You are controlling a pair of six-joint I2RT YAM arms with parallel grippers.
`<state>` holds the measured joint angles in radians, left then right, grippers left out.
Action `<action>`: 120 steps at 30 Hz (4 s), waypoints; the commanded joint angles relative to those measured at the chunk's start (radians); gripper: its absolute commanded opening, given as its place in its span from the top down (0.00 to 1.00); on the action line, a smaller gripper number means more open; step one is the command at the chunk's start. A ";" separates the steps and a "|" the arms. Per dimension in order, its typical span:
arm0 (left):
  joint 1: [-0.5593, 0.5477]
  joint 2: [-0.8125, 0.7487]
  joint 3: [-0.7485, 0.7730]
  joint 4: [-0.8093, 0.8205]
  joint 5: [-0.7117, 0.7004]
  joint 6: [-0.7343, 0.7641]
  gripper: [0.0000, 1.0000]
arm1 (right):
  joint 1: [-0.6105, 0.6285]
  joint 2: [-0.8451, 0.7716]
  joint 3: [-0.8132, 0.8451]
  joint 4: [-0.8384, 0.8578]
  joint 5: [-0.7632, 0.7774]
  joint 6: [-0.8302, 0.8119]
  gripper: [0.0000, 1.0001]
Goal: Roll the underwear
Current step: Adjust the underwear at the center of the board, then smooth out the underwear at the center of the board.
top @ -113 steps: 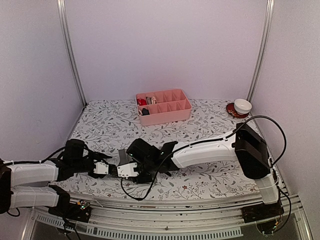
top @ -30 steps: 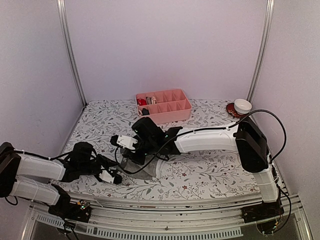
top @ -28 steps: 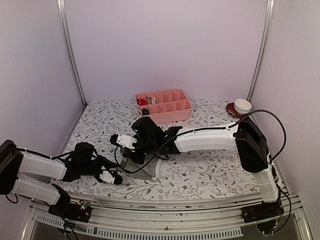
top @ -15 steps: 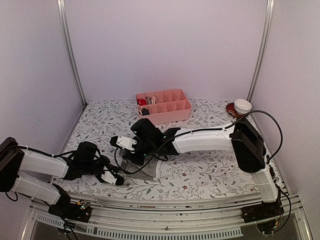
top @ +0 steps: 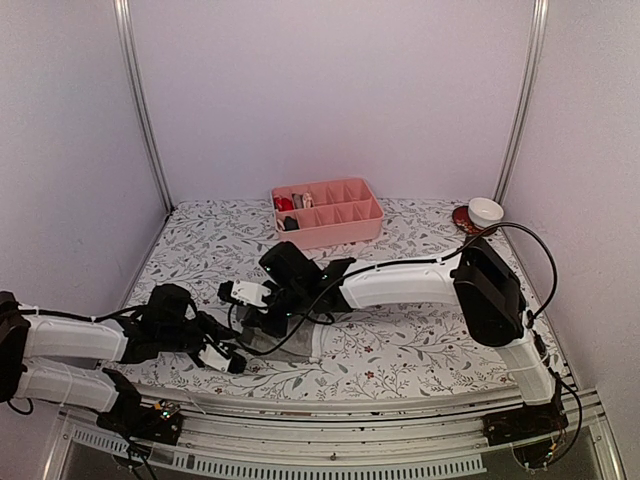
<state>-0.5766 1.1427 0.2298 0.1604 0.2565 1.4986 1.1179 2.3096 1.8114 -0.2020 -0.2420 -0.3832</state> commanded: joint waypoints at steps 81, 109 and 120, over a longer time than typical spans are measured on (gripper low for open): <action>0.047 0.574 0.583 -0.242 -0.160 -0.613 1.00 | -0.242 -0.167 -0.411 0.152 0.092 0.296 0.91; 0.062 0.414 0.562 -0.246 -0.283 -0.635 0.03 | -0.212 -0.428 -0.525 0.063 0.223 0.146 0.51; 0.068 -0.127 0.161 -0.260 -0.048 -0.166 0.01 | -0.059 -0.608 -0.704 0.076 0.248 0.050 0.27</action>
<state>-0.5022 1.1286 0.5411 -0.0692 0.1123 1.0878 1.0294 1.7592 1.1976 -0.1375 0.0067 -0.2977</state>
